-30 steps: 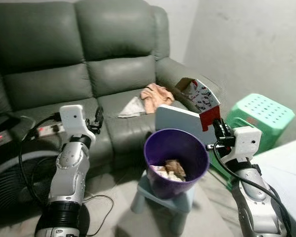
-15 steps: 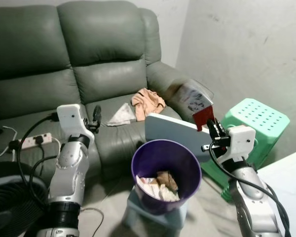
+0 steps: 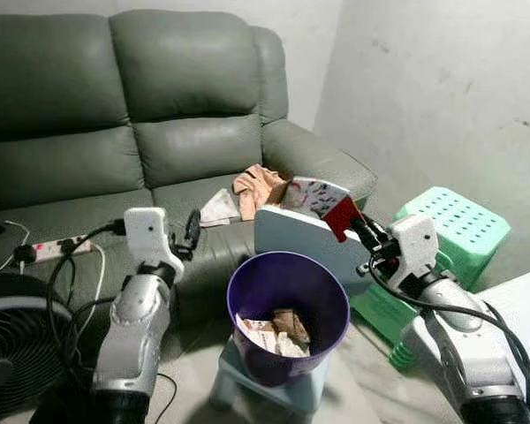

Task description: Picking trash to rubbish bin

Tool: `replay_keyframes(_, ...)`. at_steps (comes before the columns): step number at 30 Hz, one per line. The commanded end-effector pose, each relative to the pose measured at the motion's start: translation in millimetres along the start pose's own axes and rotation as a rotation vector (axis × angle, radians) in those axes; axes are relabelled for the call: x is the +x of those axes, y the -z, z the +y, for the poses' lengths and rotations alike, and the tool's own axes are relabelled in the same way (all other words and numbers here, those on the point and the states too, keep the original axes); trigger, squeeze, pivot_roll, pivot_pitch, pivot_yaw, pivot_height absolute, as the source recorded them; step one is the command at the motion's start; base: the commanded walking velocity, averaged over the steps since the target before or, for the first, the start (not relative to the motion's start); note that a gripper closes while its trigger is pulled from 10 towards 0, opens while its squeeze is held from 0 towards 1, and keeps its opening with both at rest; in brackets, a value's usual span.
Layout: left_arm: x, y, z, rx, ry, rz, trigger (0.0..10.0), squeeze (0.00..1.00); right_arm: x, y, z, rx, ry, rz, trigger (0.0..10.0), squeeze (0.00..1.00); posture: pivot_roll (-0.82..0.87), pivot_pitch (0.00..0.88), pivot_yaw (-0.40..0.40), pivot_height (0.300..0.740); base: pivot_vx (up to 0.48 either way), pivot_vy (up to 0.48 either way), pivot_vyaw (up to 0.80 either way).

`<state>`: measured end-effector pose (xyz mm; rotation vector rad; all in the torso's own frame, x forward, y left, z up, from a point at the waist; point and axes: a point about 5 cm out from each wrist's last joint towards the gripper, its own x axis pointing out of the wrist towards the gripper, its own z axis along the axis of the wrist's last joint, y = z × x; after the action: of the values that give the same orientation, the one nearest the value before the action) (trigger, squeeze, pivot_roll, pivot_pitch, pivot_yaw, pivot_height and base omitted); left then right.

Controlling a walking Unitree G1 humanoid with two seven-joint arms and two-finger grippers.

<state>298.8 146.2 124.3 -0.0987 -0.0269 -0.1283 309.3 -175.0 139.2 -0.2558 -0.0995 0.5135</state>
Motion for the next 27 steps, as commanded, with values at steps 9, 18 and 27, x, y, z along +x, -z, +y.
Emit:
replay_keyframes(9, -23.8, 0.9, -39.3, 0.004, 0.166, 0.026, 10.0, 0.00, 16.6, 8.7, -3.2, -0.062, -0.139, 0.070, 10.0, 0.00, 0.10, 0.046, -0.127, 0.740, 0.000, 0.000, 0.00)
replay_keyframes(18, -42.6, -4.6, -64.4, -0.023, 0.278, 0.037, 10.0, 0.00, 27.8, 36.7, 8.3, -0.064, -0.235, 0.189, 10.0, 0.00, 0.15, 0.090, -0.153, 0.740, 0.000, 0.000, 0.00)
replay_keyframes(27, -55.0, -7.4, -74.5, -0.048, 0.312, 0.050, 10.0, 0.00, 33.3, 52.9, 21.8, -0.053, -0.266, 0.255, 10.0, 0.00, 0.17, 0.104, -0.159, 0.740, 0.000, 0.000, 0.00)
